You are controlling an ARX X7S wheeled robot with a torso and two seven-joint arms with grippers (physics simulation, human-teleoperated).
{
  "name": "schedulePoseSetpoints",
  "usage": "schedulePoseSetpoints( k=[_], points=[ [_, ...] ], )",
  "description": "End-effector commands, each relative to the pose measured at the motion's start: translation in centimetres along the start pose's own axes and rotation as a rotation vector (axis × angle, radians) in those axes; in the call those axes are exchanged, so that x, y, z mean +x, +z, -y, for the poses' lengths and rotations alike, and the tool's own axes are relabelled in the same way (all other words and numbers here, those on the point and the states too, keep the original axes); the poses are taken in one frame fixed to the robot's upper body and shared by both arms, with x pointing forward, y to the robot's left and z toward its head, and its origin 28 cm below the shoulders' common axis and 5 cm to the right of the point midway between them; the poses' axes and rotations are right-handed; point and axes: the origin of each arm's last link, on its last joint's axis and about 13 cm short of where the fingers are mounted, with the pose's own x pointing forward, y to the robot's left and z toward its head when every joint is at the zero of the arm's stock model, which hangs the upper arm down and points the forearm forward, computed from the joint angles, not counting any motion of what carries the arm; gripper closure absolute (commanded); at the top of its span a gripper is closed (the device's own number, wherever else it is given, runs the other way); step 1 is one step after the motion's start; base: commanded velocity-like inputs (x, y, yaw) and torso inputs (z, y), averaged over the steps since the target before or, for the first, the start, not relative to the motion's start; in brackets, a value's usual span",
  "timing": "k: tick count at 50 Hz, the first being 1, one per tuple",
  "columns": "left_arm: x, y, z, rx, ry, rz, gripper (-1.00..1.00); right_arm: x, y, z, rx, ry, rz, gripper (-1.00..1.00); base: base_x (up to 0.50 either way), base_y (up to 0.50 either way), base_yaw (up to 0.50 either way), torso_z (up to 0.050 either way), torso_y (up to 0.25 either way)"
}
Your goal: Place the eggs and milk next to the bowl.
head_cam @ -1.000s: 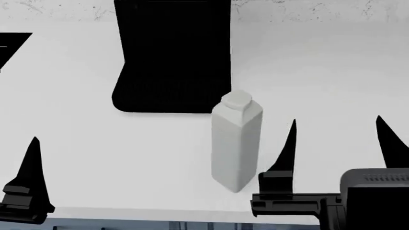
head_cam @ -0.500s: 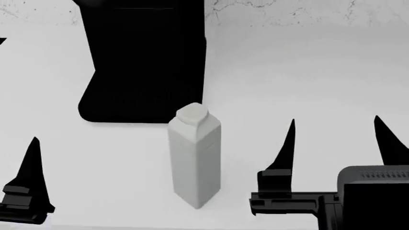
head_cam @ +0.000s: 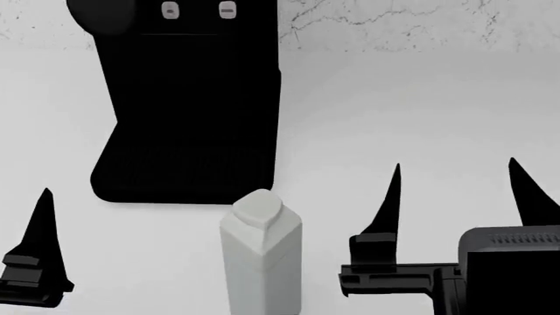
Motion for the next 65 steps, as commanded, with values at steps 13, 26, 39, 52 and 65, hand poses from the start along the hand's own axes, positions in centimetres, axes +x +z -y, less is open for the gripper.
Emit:
schedulePoseSetpoints(
  k=[13, 26, 39, 52, 65],
  points=[
    [0.2, 0.1, 0.5, 0.005, -0.021, 0.003, -1.00, -2.1, 1.8, 0.6, 0.091, 0.210, -0.022, -1.00, 0.00, 0.00, 0.00, 0.000, 0.000],
    [0.5, 0.4, 0.7, 0.011, -0.028, 0.010, -1.00, -3.2, 1.6, 0.1, 0.094, 0.412, -0.071, -1.00, 0.00, 0.00, 0.00, 0.000, 0.000],
    [0.4, 0.4, 0.6, 0.012, -0.026, 0.009, -1.00, -3.9, 1.7, -0.1, 0.090, 0.483, -0.071, -1.00, 0.00, 0.00, 0.00, 0.000, 0.000],
    [0.3, 0.5, 0.7, 0.013, -0.027, 0.012, -1.00, -4.0, 0.6, -0.7, 0.087, 0.580, -0.127, -1.00, 0.00, 0.00, 0.00, 0.000, 0.000],
    [0.2, 0.4, 0.5, 0.013, -0.021, 0.011, -1.00, -1.8, -0.7, -1.5, 0.067, 0.621, -0.199, -1.00, 0.00, 0.00, 0.00, 0.000, 0.000]
  ],
)
